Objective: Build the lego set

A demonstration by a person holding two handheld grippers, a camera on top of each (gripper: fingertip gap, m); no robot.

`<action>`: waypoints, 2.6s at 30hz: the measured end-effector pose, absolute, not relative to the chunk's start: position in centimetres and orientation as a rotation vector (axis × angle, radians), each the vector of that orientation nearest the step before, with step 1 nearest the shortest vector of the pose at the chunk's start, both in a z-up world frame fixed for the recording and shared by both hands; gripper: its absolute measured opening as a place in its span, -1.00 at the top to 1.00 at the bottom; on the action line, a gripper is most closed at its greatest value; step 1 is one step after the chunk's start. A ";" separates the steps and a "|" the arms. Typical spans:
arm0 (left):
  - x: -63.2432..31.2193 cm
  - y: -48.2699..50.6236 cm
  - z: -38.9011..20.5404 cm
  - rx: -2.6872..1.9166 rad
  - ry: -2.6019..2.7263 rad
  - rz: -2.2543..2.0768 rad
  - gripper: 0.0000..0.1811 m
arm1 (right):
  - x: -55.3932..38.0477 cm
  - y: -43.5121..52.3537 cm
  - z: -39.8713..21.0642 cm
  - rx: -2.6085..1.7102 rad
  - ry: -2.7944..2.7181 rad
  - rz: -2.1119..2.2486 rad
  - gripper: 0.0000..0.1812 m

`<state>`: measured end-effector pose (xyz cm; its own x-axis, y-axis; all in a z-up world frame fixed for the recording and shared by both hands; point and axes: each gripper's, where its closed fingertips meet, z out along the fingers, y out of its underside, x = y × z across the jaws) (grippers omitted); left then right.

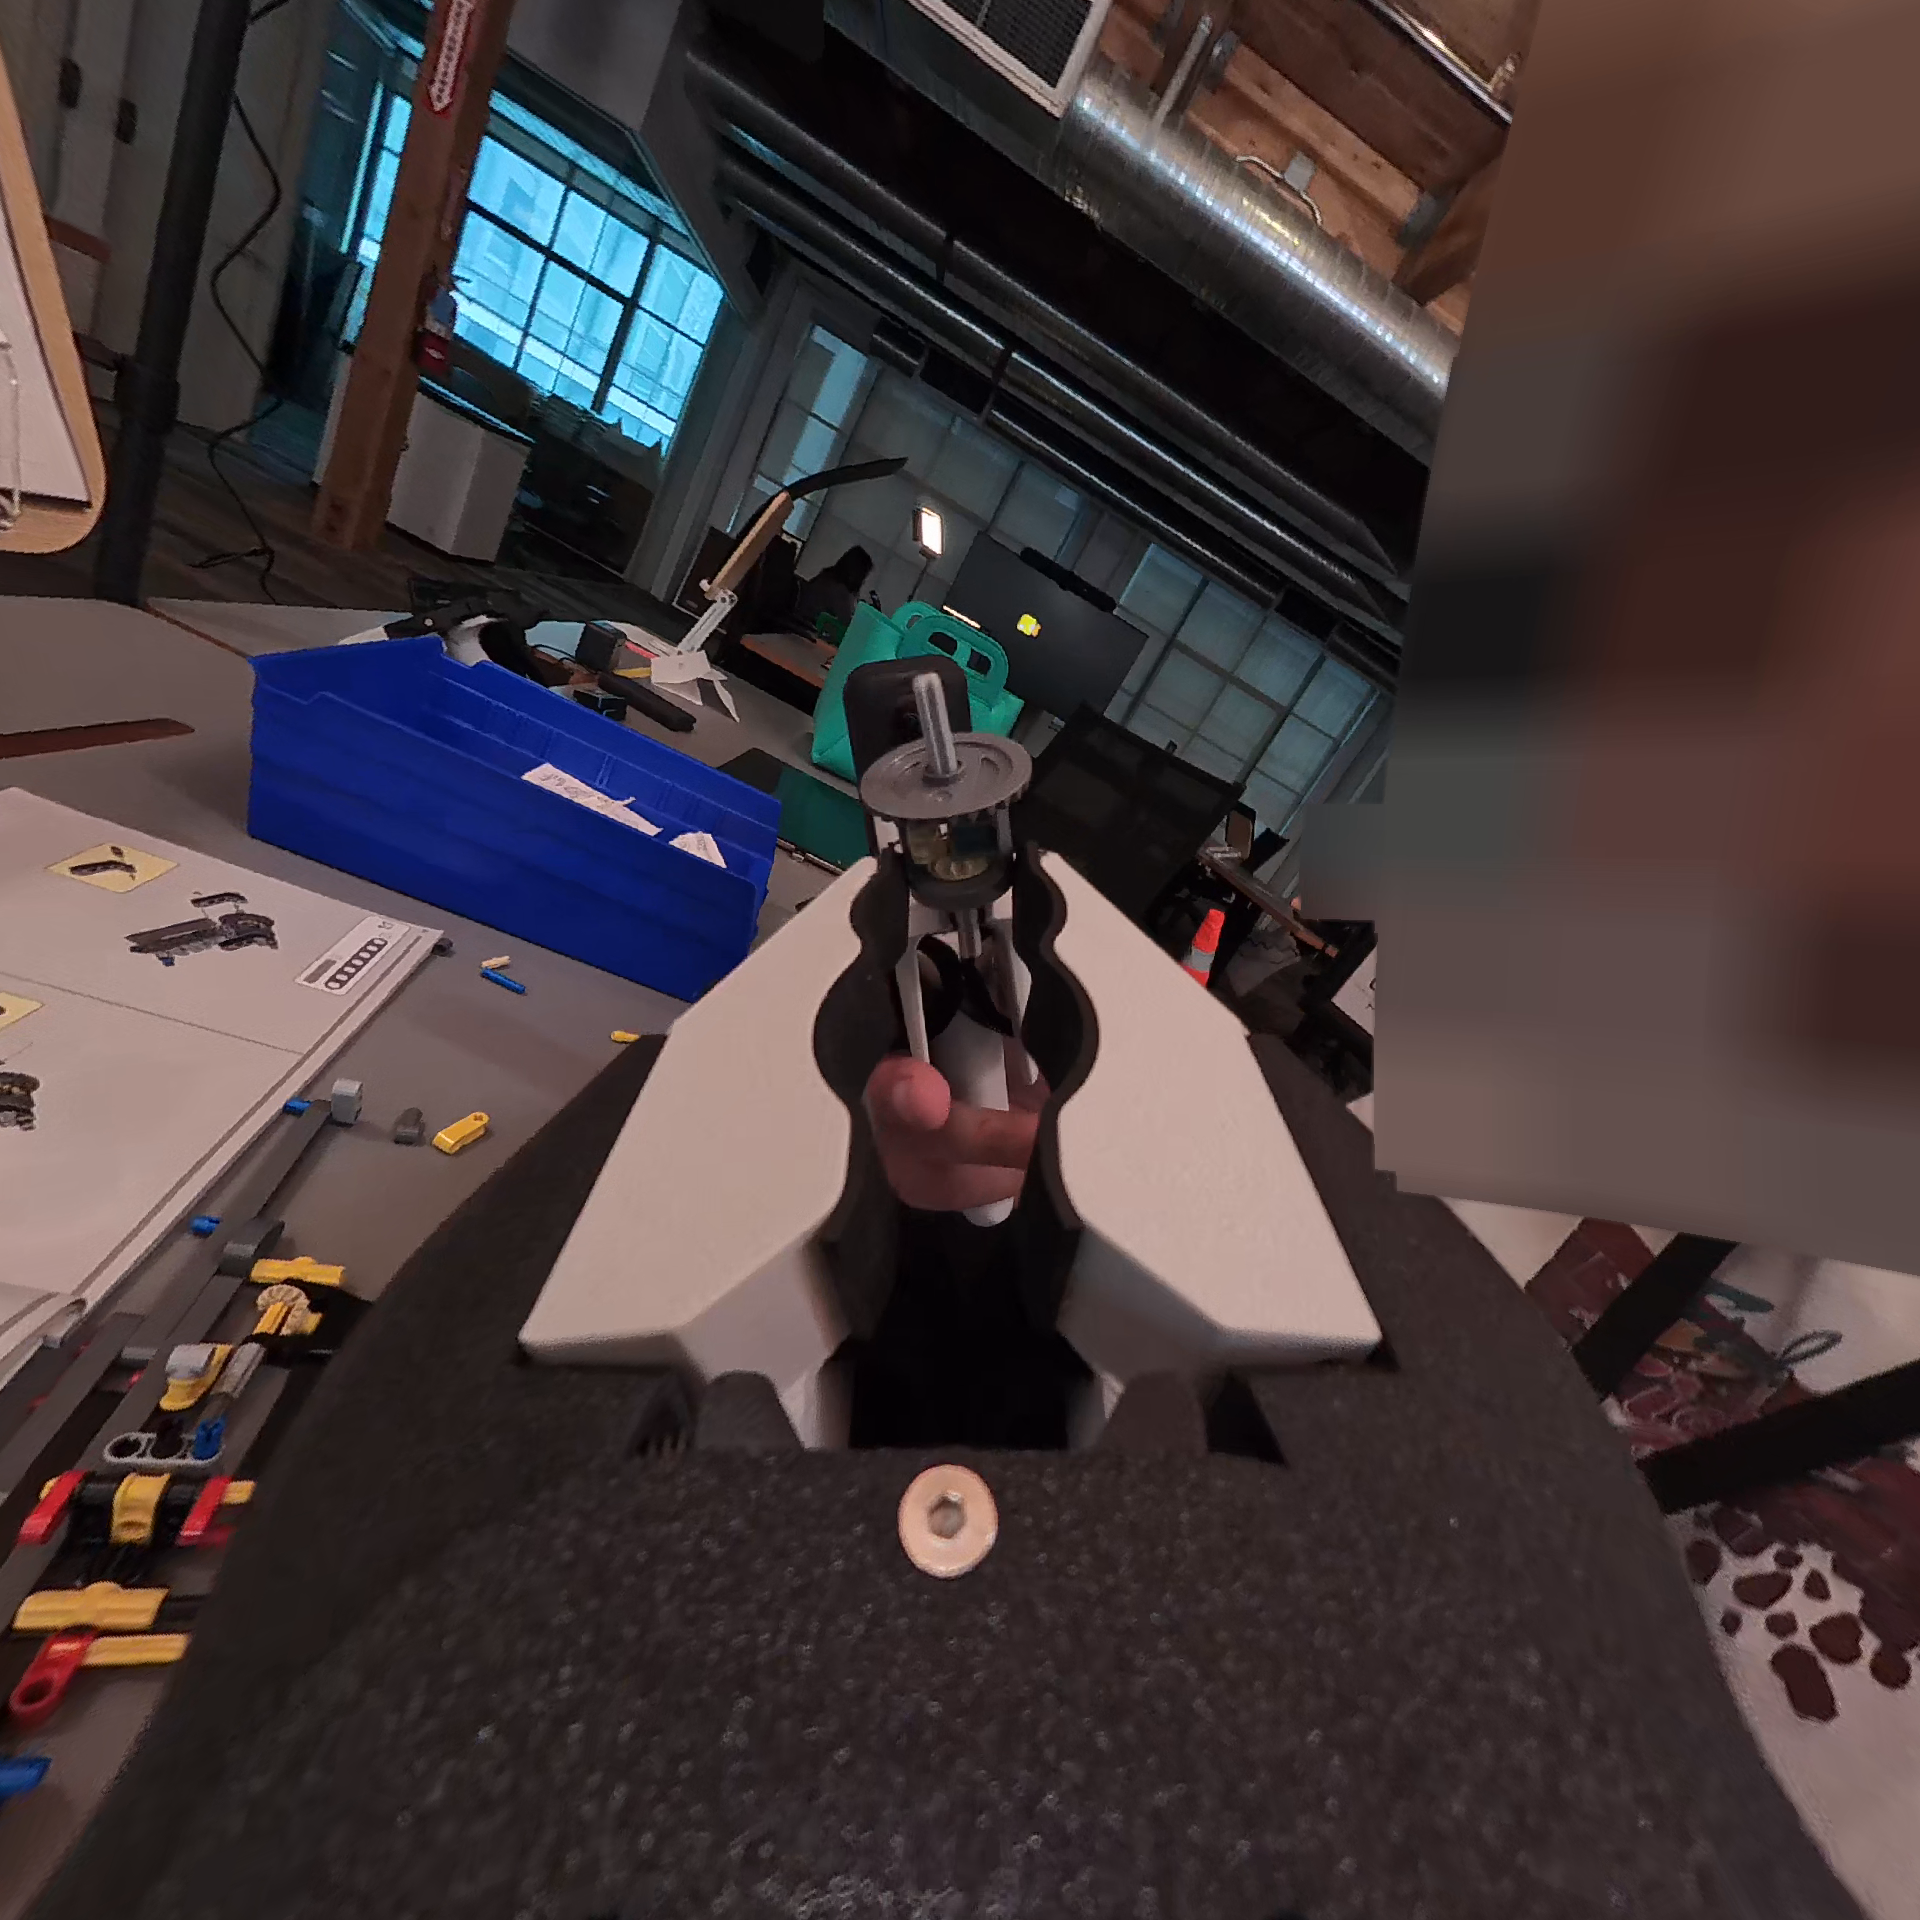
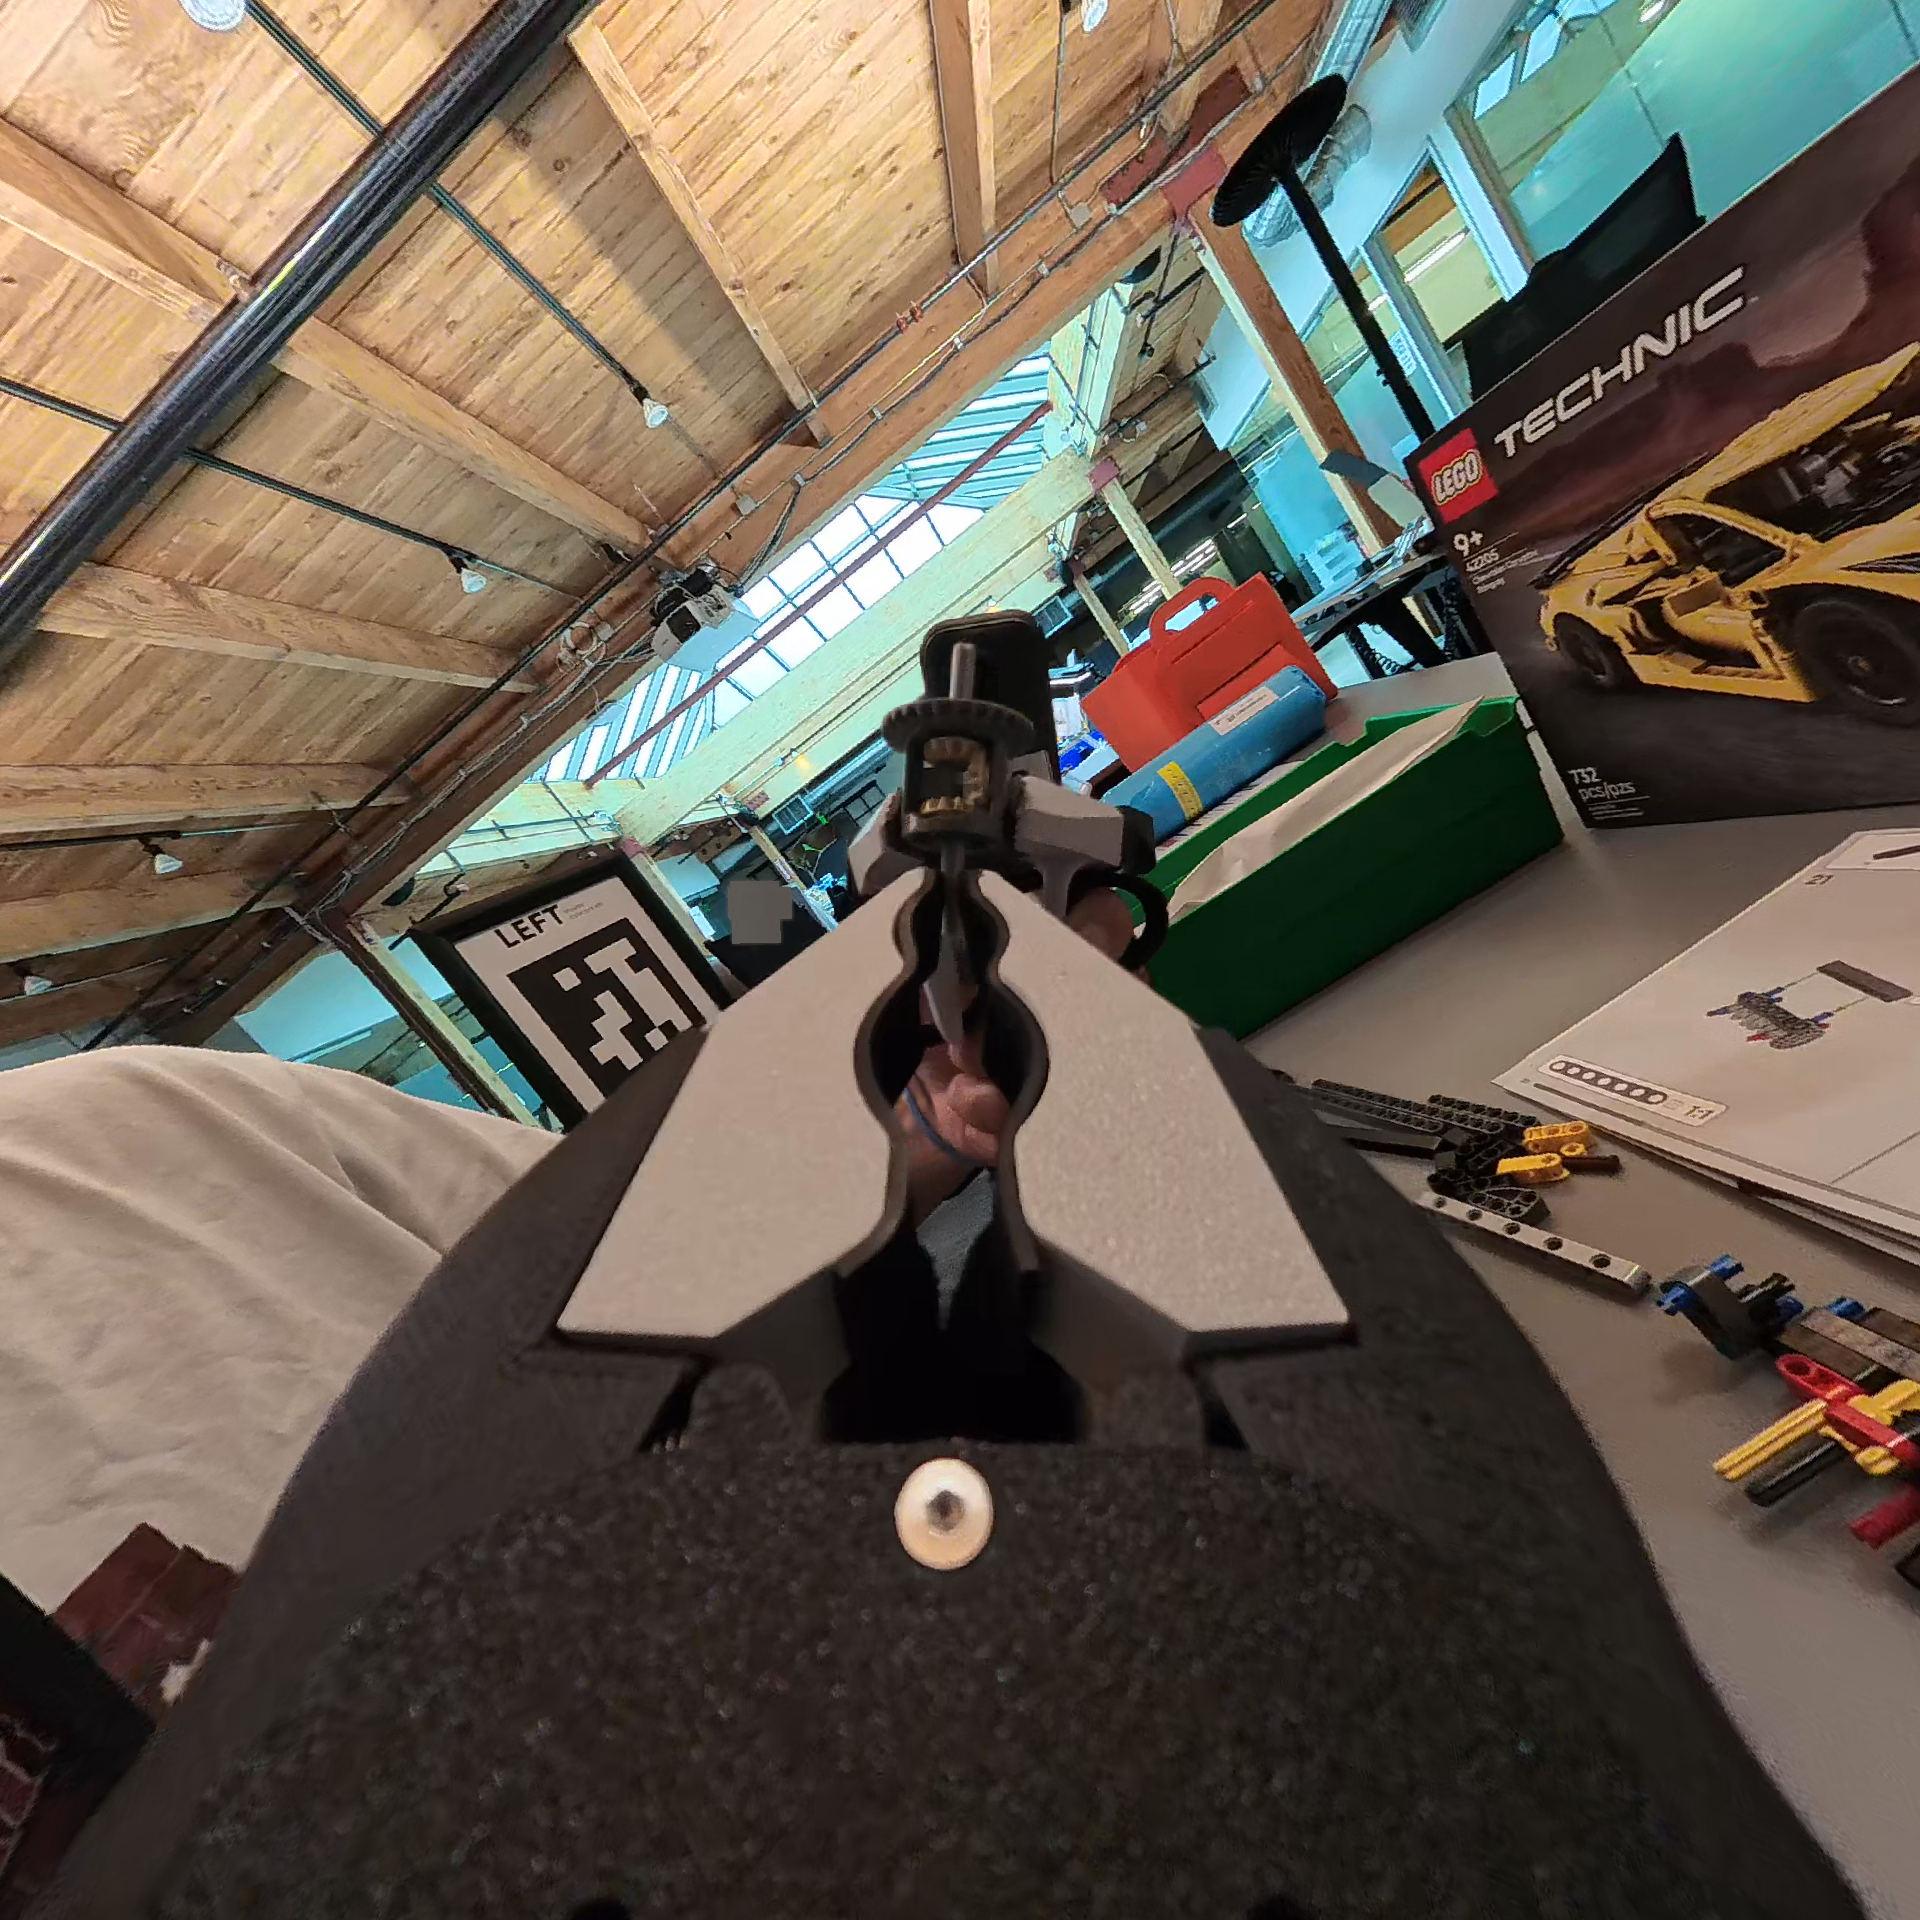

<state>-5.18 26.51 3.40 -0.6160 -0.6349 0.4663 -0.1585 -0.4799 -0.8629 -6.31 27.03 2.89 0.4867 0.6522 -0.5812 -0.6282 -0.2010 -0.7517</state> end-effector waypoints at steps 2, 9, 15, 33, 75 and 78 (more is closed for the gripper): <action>-5.5 26.3 3.5 -1.115 1.419 -2.149 0.79 | -6.6 26.8 3.0 -1.346 -0.035 1.181 0.97; -5.5 26.4 2.8 -1.075 1.530 -2.019 0.79 | -6.5 27.2 2.3 -1.419 -0.140 0.825 0.97; -5.9 26.5 2.4 -1.005 1.665 -1.819 0.79 | -6.7 27.3 1.9 -1.464 -0.242 0.475 0.97; -7.7 24.2 2.9 -0.839 1.681 -2.134 0.79 | -8.9 25.1 2.5 -1.249 -0.249 1.268 0.97; -7.2 26.3 2.8 -0.905 1.598 -2.364 0.79 | -7.2 25.6 2.5 -1.410 -0.909 -0.221 0.64; -7.0 26.2 2.7 -0.947 1.621 -2.363 0.79 | -7.3 26.0 2.9 -1.371 -1.065 -0.451 0.66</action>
